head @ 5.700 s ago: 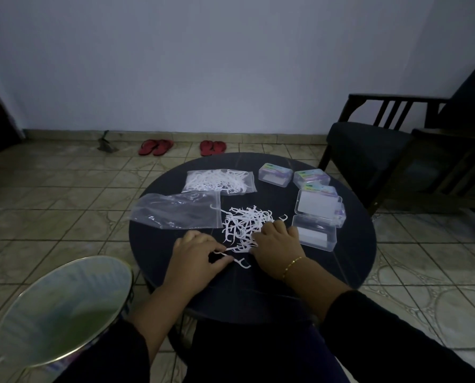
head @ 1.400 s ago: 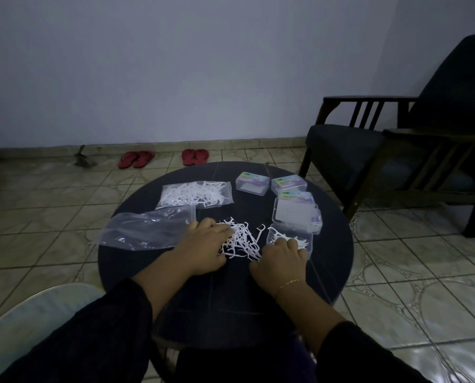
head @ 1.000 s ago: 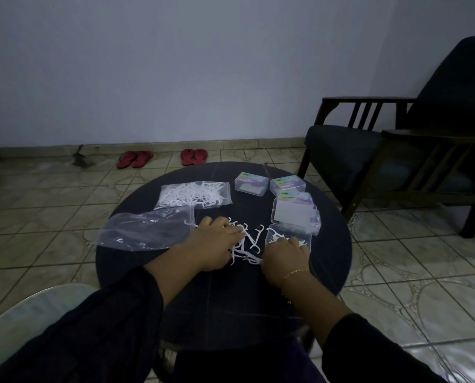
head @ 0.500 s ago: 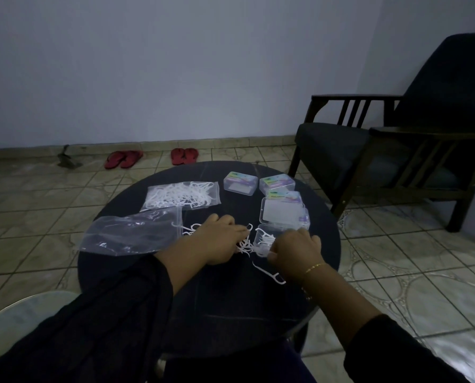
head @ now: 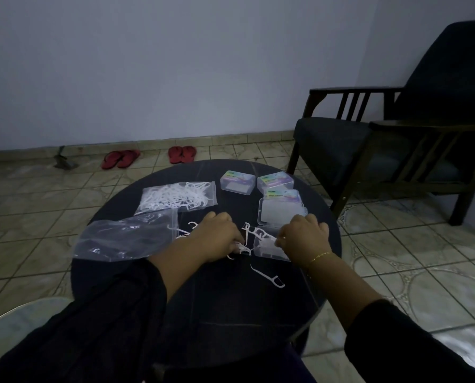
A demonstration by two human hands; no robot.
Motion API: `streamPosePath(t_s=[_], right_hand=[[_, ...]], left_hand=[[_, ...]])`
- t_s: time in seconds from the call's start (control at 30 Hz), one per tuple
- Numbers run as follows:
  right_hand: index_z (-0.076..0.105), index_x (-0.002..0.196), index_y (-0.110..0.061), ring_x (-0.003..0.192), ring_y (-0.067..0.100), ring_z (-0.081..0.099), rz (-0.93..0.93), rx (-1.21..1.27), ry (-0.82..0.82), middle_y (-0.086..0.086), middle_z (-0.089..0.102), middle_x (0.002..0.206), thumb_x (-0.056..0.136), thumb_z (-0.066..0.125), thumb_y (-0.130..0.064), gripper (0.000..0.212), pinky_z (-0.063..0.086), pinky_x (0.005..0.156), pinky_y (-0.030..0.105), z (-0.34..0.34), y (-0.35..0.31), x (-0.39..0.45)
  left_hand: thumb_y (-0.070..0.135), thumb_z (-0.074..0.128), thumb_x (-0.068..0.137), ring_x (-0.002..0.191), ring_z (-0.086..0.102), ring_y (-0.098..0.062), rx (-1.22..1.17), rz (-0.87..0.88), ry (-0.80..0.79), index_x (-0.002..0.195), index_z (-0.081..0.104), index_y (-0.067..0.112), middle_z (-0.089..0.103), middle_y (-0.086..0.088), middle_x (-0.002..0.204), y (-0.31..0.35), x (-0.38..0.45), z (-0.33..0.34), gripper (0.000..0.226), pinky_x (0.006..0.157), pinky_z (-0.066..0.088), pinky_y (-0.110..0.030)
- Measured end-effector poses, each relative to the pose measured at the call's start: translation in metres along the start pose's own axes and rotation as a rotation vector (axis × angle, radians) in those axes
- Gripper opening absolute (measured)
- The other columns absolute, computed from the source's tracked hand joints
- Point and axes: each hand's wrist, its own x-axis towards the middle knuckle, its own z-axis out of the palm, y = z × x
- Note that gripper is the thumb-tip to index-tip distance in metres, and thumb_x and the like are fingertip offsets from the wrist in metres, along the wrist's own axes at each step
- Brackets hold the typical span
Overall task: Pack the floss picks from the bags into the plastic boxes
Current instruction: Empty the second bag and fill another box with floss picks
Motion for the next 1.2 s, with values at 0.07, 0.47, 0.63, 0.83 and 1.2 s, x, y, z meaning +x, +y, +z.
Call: streamPosePath(t_s=[0.07, 0.47, 0.63, 0.83, 1.2], right_hand=[[0.062, 0.119, -0.034, 0.117, 0.025, 0.037, -0.010, -0.012, 0.007, 0.003, 0.048, 0.120, 0.094, 0.049, -0.040, 0.029, 0.031, 0.097, 0.040, 0.003, 0.002, -0.003], [0.065, 0.115, -0.030, 0.110, 0.022, 0.039, 0.076, 0.170, 0.182, 0.001, 0.050, 0.118, 0.098, 0.038, -0.035, 0.033, 0.032, 0.090, 0.035, 0.010, 0.010, -0.013], [0.066, 0.113, -0.032, 0.111, 0.022, 0.038, 0.128, 0.242, 0.186, 0.000, 0.051, 0.118, 0.097, 0.038, -0.033, 0.032, 0.032, 0.091, 0.036, 0.012, 0.012, -0.014], [0.067, 0.112, -0.031, 0.110, 0.023, 0.040, 0.203, 0.319, 0.268, 0.000, 0.052, 0.116, 0.096, 0.043, -0.034, 0.029, 0.035, 0.091, 0.036, 0.017, 0.026, -0.015], [0.060, 0.122, -0.031, 0.112, 0.020, 0.039, 0.134, 0.337, 0.269, -0.001, 0.049, 0.122, 0.095, 0.044, -0.039, 0.032, 0.037, 0.091, 0.033, 0.037, 0.029, -0.019]], left_hand=[[0.037, 0.054, 0.093, 0.120, 0.037, -0.013, 0.012, 0.014, 0.001, 0.124, 0.061, 0.031, 0.061, 0.008, 0.120, 0.001, -0.001, 0.000, 0.032, 0.090, 0.025, -0.033], [0.037, 0.052, 0.095, 0.105, 0.055, -0.013, -0.067, -0.028, 0.122, 0.121, 0.063, 0.029, 0.063, 0.008, 0.114, 0.005, 0.000, -0.029, 0.029, 0.100, 0.024, -0.033], [0.035, 0.054, 0.094, 0.101, 0.056, -0.014, -0.161, -0.024, 0.192, 0.119, 0.064, 0.028, 0.064, 0.006, 0.110, 0.017, 0.006, -0.050, 0.028, 0.093, 0.026, -0.030], [0.036, 0.050, 0.097, 0.103, 0.056, -0.017, -0.126, 0.049, 0.134, 0.121, 0.063, 0.029, 0.063, 0.004, 0.115, 0.053, 0.025, -0.040, 0.029, 0.091, 0.029, -0.032], [0.051, 0.038, 0.091, 0.133, 0.031, -0.014, -0.267, -0.180, 0.442, 0.138, 0.047, 0.022, 0.044, 0.007, 0.143, 0.060, 0.001, 0.019, 0.056, 0.100, 0.024, -0.034]])
